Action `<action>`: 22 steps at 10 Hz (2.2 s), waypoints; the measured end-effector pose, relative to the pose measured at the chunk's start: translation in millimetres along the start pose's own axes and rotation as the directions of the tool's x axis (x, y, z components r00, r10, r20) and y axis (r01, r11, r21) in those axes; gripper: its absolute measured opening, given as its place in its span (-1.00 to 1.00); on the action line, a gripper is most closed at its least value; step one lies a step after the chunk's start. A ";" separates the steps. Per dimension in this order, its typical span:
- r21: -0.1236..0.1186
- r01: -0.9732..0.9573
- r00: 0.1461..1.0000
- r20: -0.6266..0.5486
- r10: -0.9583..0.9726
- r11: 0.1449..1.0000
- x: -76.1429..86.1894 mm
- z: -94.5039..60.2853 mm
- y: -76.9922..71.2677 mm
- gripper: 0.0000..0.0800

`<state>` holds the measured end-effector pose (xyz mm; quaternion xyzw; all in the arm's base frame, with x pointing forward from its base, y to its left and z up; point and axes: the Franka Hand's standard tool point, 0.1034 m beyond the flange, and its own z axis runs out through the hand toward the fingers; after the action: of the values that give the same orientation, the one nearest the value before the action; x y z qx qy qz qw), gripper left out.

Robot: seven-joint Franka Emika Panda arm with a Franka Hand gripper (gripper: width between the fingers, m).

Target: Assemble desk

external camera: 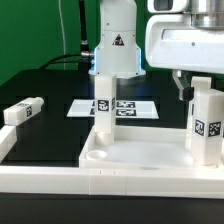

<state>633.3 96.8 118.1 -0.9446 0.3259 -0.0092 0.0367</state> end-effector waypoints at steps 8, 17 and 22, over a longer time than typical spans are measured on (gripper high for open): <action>-0.032 0.575 0.817 -0.012 -0.576 0.817 -0.7 0.1 -2.7 0.62; -0.038 0.678 0.734 -0.007 -0.679 0.734 2.5 -0.1 0.5 -0.28; -0.019 0.348 0.937 -0.016 -0.349 0.937 4.2 0.2 2.2 -0.28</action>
Offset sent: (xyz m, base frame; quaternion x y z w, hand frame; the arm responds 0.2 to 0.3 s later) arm 0.0000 0.0082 -0.0008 -0.0005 0.0204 -0.1869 0.9822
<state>635.2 92.5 117.8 -0.9876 0.1539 -0.0221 0.0239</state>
